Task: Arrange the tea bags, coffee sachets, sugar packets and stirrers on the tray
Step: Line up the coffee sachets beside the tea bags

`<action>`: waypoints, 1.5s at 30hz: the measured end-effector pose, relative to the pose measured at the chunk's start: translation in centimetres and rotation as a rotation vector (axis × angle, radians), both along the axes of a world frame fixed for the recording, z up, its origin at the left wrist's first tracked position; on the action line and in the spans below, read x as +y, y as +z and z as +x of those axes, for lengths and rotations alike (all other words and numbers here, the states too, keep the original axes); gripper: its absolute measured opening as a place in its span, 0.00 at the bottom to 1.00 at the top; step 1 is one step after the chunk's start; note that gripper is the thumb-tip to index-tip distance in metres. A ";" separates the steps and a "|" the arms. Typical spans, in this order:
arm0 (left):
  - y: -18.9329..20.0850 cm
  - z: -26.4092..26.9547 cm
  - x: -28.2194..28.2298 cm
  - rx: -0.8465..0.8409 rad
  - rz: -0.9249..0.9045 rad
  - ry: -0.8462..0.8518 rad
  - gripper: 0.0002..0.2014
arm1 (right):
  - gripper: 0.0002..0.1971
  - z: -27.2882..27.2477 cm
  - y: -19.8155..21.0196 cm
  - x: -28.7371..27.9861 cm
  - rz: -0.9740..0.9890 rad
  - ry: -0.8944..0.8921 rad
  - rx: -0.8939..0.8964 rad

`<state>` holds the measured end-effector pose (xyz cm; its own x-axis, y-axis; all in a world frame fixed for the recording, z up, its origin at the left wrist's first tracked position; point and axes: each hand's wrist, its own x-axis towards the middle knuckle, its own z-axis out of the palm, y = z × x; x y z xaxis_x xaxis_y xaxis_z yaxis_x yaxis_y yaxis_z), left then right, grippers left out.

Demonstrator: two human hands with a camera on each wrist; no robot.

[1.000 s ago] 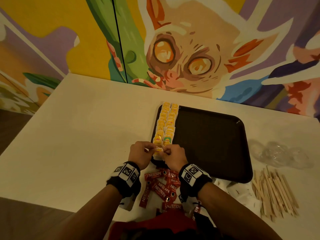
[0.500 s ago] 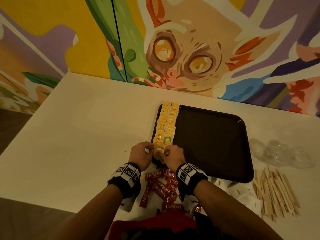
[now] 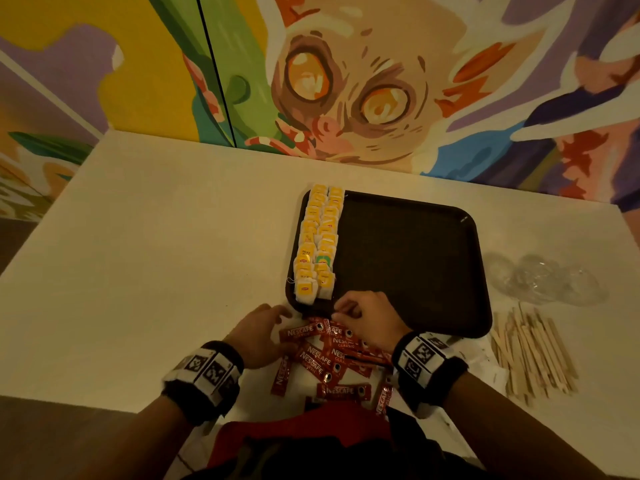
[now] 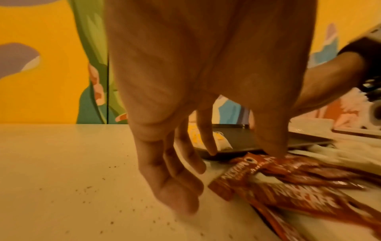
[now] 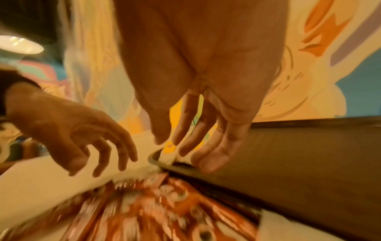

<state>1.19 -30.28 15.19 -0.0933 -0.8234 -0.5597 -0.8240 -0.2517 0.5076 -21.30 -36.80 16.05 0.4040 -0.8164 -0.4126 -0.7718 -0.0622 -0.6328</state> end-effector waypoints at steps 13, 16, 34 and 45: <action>-2.0 -3.5 2.5 -0.002 -0.024 0.102 0.28 | 0.20 -1.4 -3.0 3.7 -0.063 0.164 0.283; -2.3 -3.2 2.2 -0.014 -0.076 0.145 0.21 | 0.18 -1.5 -3.2 3.9 -0.021 0.059 0.220; 1.4 -2.4 0.2 0.825 -0.077 0.813 0.11 | 0.06 -4.3 -0.4 3.2 0.122 -0.552 -0.462; 2.3 -3.8 -3.5 0.859 -0.240 0.806 0.07 | 0.10 -3.9 0.1 -2.2 0.084 -0.753 -0.549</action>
